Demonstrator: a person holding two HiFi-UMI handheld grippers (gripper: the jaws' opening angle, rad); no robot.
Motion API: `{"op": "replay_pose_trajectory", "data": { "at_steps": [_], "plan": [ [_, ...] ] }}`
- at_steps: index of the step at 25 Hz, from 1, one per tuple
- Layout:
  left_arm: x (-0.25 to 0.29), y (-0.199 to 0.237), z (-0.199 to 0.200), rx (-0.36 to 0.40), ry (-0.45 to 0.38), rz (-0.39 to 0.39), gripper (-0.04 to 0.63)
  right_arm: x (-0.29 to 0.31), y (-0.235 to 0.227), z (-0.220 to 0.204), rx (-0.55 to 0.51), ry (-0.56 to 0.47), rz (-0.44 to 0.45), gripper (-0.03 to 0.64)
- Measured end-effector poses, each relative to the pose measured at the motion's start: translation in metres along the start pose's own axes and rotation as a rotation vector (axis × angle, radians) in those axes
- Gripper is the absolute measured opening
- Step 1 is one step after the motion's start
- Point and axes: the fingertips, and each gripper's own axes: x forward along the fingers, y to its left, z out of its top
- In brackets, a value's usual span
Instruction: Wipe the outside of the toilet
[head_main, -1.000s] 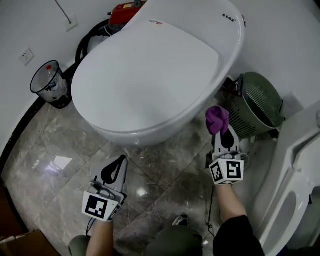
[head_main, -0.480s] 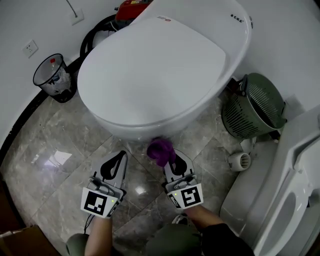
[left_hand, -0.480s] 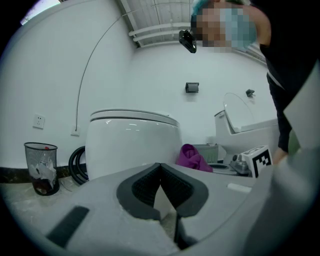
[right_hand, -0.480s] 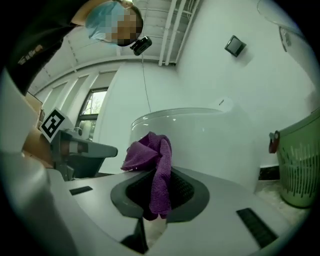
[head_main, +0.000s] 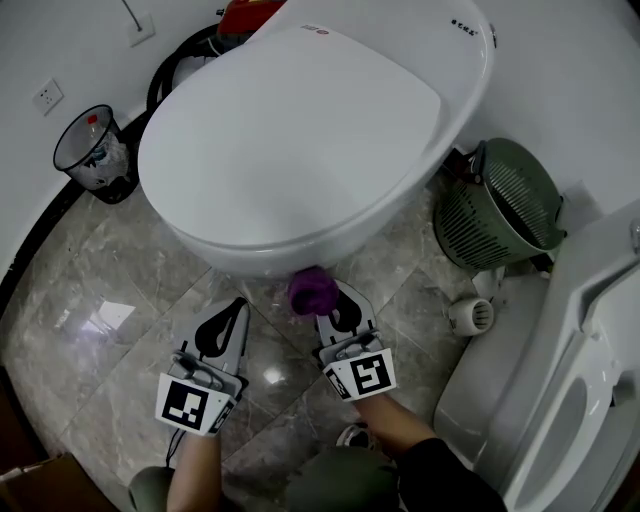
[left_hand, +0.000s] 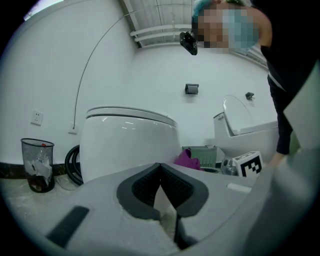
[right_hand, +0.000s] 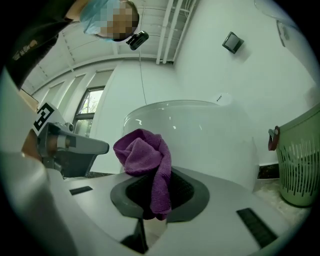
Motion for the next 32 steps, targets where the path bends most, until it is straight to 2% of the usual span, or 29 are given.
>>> {"op": "replay_pose_trajectory", "data": {
  "at_steps": [10, 20, 26, 32],
  "plan": [
    [0.016, -0.017, -0.013, -0.017, 0.029, -0.034, 0.006, -0.012, -0.102, 0.001, 0.013, 0.003, -0.151, 0.051],
    [0.024, -0.033, -0.026, -0.016, 0.060, -0.042, 0.006, -0.002, -0.249, -0.001, 0.051, 0.021, -0.408, 0.051],
    [0.025, -0.046, -0.040, -0.006, 0.122, -0.076, 0.006, 0.011, -0.324, 0.006, 0.084, 0.027, -0.570, 0.049],
    [0.026, -0.059, -0.048, -0.008, 0.149, -0.103, 0.006, 0.018, -0.361, 0.007, 0.088, 0.074, -0.670, 0.048]
  ]
}}
